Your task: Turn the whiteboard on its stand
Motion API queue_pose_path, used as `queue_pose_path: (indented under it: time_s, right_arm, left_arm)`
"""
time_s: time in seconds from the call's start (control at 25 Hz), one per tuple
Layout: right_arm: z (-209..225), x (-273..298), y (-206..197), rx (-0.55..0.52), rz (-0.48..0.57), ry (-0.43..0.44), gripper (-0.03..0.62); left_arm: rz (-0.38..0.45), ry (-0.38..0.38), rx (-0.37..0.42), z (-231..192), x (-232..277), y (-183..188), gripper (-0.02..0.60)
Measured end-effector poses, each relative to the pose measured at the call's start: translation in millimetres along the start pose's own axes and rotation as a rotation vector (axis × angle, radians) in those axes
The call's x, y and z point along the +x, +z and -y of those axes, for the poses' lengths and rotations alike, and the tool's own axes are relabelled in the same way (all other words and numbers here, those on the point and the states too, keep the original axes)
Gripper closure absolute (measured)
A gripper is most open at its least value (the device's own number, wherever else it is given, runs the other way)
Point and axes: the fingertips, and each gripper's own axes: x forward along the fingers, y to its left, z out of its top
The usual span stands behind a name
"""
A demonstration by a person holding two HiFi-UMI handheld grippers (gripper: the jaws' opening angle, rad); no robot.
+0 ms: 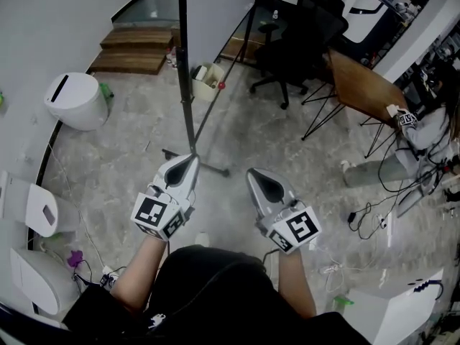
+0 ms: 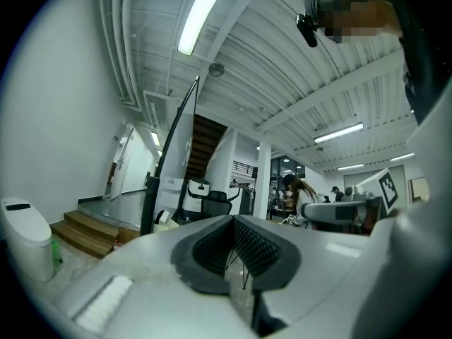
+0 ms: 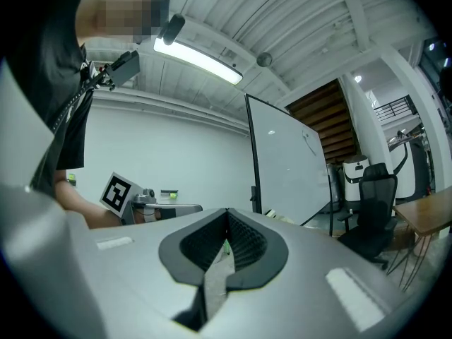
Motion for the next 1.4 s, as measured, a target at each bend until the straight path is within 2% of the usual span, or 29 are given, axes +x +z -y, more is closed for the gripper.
queue_pose_path:
  time_s: [0.36, 0.6, 0.8, 1.2, 1.4]
  right_arm:
    - [-3.1, 37.7, -4.9, -0.013, -0.022, -0.016, 0.589]
    - [-1.4, 39.3, -6.7, -0.004, -0.024, -0.021, 0.589]
    - [2.0, 41.0, -9.7, 0.014, -0.024, 0.016, 0.589]
    - [25.2, 65.6, 7.4, 0.02, 0.012, 0.142, 0.589]
    - [35.6, 82.7, 15.9, 0.011, 0.034, 0.182, 0.589]
  left_arm:
    - [0.0, -0.027, -0.022, -39.7, 9.5, -8.2, 0.577]
    - [0.002, -0.028, -0.034, -41.7, 12.8, -13.5, 0.577]
    - [-0.013, -0.008, -0.012, -31.7, 14.8, -15.1, 0.577]
    - [-0.001, 0.148, -0.002, -52.5, 32.8, -2.8, 0.578]
    - [0.009, 0.245, 0.058, -87.4, 50.5, 9.3, 0.578]
